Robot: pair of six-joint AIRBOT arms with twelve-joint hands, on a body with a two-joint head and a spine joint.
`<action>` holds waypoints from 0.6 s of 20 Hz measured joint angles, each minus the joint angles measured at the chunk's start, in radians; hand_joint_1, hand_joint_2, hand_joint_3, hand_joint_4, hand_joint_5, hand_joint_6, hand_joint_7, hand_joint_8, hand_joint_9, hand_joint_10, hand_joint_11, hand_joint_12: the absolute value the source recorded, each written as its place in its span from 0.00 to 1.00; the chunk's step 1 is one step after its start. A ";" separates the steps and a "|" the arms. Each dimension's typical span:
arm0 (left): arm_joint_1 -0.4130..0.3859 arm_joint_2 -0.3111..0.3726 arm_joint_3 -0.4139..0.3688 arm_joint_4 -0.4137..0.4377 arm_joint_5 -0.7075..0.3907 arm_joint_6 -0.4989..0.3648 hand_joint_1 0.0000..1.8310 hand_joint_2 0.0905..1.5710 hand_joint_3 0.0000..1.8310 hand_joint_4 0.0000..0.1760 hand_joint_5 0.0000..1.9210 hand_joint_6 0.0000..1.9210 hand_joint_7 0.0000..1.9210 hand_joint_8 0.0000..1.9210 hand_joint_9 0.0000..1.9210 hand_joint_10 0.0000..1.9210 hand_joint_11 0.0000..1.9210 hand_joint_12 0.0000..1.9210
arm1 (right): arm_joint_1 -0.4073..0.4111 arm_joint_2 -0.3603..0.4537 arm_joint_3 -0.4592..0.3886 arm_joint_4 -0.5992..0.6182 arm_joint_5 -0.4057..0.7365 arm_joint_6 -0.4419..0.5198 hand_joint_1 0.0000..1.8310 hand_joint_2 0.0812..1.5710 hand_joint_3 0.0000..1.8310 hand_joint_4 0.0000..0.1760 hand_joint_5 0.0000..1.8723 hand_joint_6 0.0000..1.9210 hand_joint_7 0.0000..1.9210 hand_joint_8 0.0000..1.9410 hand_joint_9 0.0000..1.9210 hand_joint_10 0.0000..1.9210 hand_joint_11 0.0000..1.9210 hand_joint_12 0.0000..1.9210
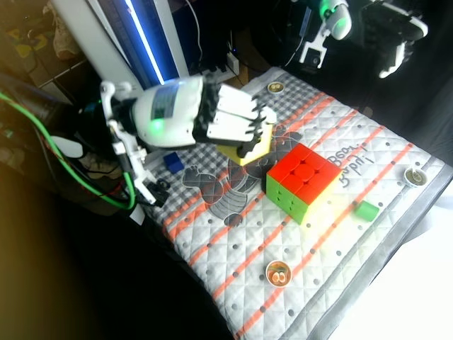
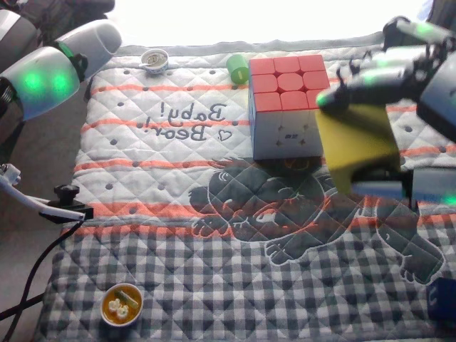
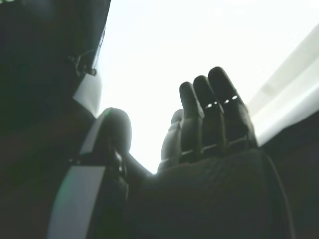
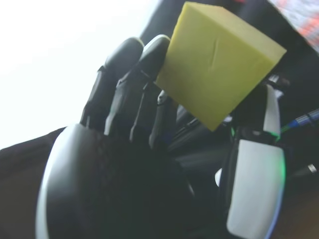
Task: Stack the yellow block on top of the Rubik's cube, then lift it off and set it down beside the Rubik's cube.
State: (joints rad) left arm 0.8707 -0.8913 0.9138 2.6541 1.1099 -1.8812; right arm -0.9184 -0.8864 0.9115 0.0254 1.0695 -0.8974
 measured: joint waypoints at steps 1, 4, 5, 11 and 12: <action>0.004 0.000 0.000 0.001 0.001 0.000 0.25 0.84 0.00 0.65 0.04 0.00 0.08 0.39 0.05 0.56 0.00 0.81 | -0.019 0.000 -0.007 0.004 0.005 0.003 0.65 0.76 0.00 0.00 0.46 0.68 0.38 0.68 0.22 0.78 0.03 1.00; 0.004 0.000 -0.002 0.002 0.002 0.000 0.23 0.83 0.00 0.67 0.05 0.00 0.13 0.35 0.10 0.49 0.00 0.78 | -0.111 0.004 -0.016 0.031 0.028 0.003 0.65 0.76 0.00 0.00 0.47 0.66 0.36 0.71 0.17 0.76 0.04 1.00; 0.004 0.000 -0.002 0.002 0.003 0.000 0.25 0.82 0.00 0.60 0.05 0.00 0.12 0.34 0.10 0.47 0.00 0.76 | -0.150 0.006 -0.016 0.051 0.016 0.003 0.65 0.75 0.00 0.00 0.48 0.64 0.39 0.67 0.20 0.72 0.02 1.00; 0.004 0.000 -0.006 0.002 0.008 -0.001 0.25 0.83 0.00 0.56 0.07 0.00 0.12 0.36 0.10 0.45 0.00 0.73 | -0.176 0.006 -0.016 0.078 -0.064 0.003 0.59 0.67 0.00 0.00 0.25 0.52 0.28 0.50 0.20 0.59 0.06 0.85; 0.004 0.000 -0.006 -0.003 0.009 0.000 0.25 0.83 0.00 0.53 0.06 0.00 0.12 0.36 0.11 0.45 0.00 0.75 | -0.183 0.003 -0.016 0.080 -0.070 0.003 0.56 0.64 0.00 0.00 0.21 0.45 0.24 0.43 0.15 0.56 0.01 0.84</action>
State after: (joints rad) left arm 0.8745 -0.8917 0.9077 2.6511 1.1187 -1.8816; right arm -1.1015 -0.8837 0.8959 0.1051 0.9993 -0.8940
